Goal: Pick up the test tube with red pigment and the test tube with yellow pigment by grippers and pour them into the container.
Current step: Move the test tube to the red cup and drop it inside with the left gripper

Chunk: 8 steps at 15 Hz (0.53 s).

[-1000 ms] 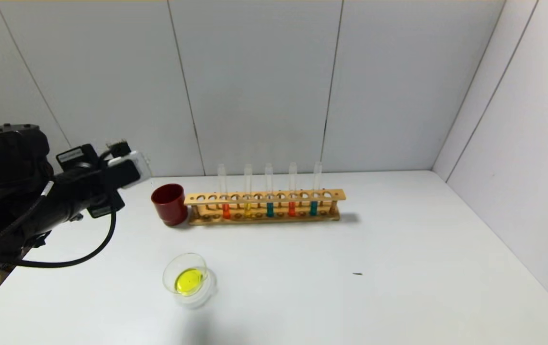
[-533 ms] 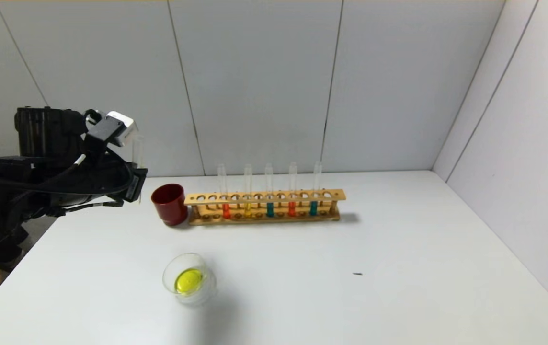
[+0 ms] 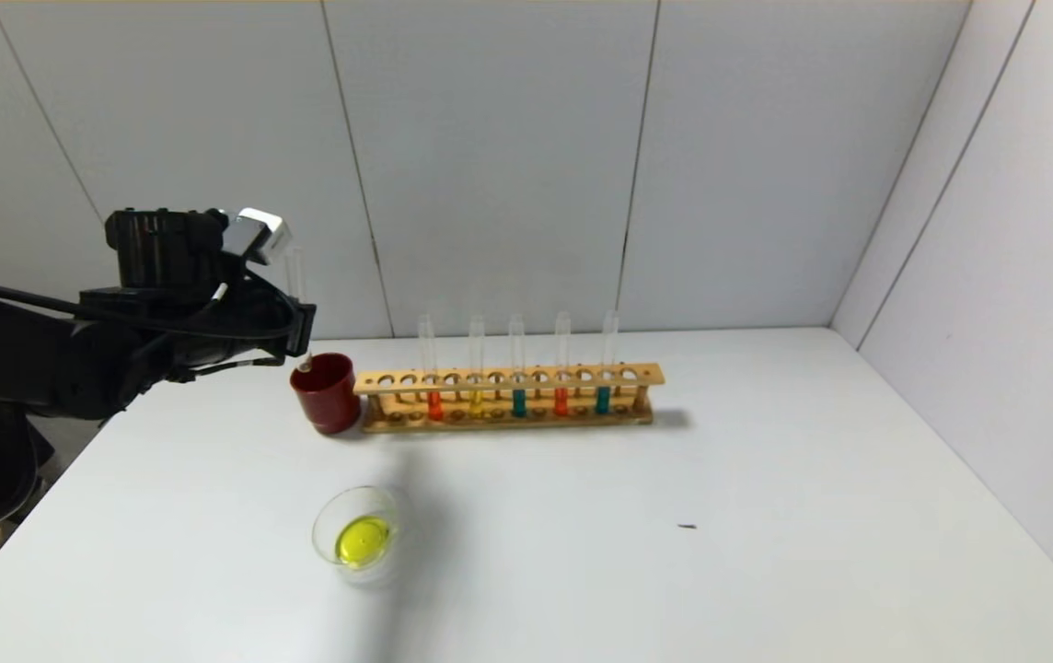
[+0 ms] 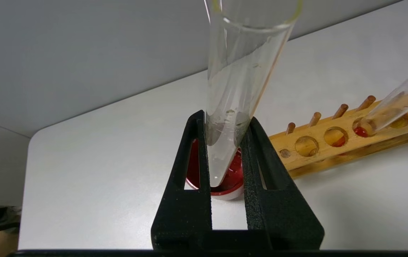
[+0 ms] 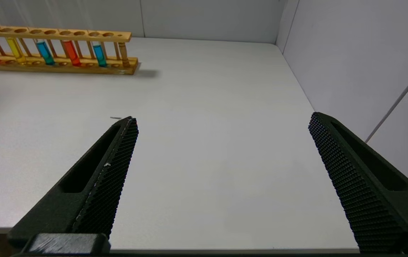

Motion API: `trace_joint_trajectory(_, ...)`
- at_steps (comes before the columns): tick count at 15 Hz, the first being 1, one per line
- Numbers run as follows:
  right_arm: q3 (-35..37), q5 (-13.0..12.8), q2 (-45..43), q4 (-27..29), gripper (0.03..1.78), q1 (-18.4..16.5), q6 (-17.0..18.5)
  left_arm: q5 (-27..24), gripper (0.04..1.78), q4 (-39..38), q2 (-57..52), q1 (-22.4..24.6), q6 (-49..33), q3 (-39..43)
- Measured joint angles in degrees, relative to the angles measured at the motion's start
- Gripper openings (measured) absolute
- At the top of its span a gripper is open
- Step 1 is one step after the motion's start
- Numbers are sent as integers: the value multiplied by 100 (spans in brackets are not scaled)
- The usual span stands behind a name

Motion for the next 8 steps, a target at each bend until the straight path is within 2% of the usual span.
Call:
trace_joint_trajectory(3,0,-2,0,0,175,0,0,-16,30,-54,394,39,-28,-179)
trace_joint_trajectory(8,0,-5,0,0,175,0,0,-52,30,-651,1012,66,-96,-273)
